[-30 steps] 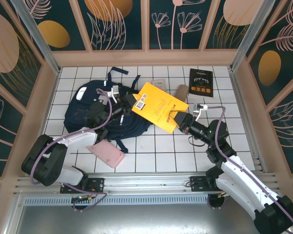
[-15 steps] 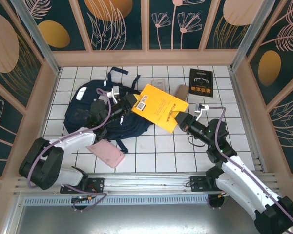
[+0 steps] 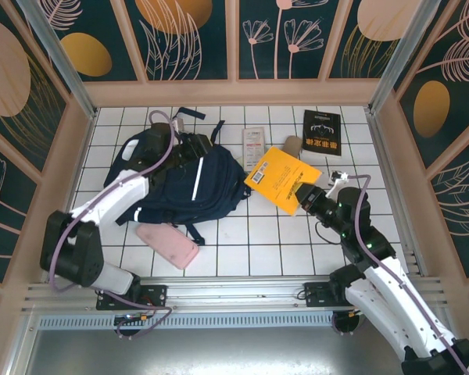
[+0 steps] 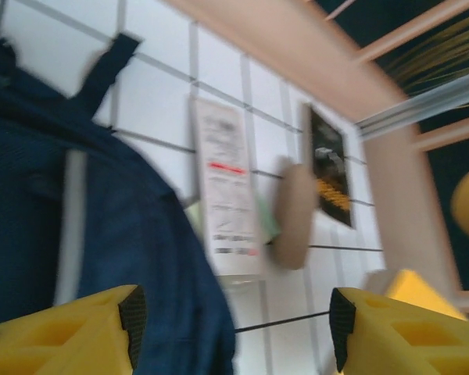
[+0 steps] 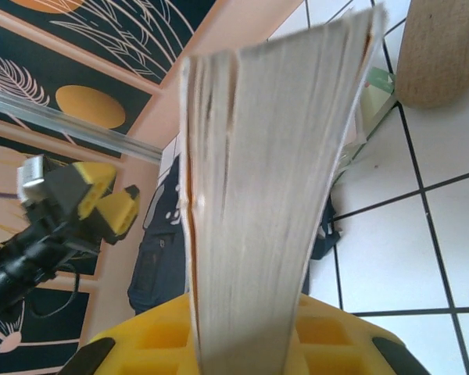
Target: Pack the student bag
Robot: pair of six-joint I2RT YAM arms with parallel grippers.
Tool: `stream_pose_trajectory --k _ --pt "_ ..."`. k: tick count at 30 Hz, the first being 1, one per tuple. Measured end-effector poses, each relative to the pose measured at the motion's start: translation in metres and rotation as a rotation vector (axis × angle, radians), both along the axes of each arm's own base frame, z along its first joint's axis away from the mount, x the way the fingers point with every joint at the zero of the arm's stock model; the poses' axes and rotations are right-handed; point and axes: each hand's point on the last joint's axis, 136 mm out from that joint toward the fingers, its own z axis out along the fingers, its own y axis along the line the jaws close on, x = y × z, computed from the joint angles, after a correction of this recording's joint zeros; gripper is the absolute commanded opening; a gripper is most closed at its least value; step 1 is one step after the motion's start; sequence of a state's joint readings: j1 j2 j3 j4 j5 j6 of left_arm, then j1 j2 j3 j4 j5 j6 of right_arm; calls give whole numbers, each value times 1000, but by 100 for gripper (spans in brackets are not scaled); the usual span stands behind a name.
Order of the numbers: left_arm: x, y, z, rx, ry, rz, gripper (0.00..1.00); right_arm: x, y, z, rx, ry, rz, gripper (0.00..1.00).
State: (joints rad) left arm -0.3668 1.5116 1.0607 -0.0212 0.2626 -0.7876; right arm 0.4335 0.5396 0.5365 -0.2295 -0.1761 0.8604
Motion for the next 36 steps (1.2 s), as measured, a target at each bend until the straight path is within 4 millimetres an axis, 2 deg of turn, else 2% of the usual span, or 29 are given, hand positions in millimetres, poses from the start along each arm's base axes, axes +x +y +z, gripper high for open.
stream_pose_trajectory --k 3,6,11,15,18,24,27,29,32,36 --pt "9 8 -37 50 86 -10 66 -2 0 -1 -20 -8 15 0" --pt "7 5 -68 51 169 -56 65 -3 0 -2 -34 -13 21 0" --pt "-1 -9 -91 11 243 -130 63 -4 -1 -1 -39 -23 23 0" --pt "-3 -16 -93 -21 252 -161 60 -4 -2 -3 -39 -20 18 0" --pt "-3 -19 -96 -35 257 -179 52 -4 -4 -8 -41 -9 16 0" --pt "-2 -19 -115 -24 293 -178 20 -4 -4 -21 -44 19 22 0" --pt "-2 -16 -124 2 313 -173 0 -4 -5 -21 -43 19 18 0" --pt "0 -15 -124 30 310 -185 0 -4 -6 -21 -42 20 17 0" --pt "4 -14 -112 64 290 -198 0 -3 -7 -21 -43 21 11 0" --pt "3 -7 -80 114 225 -204 0 0 -13 -23 -51 27 -9 0"
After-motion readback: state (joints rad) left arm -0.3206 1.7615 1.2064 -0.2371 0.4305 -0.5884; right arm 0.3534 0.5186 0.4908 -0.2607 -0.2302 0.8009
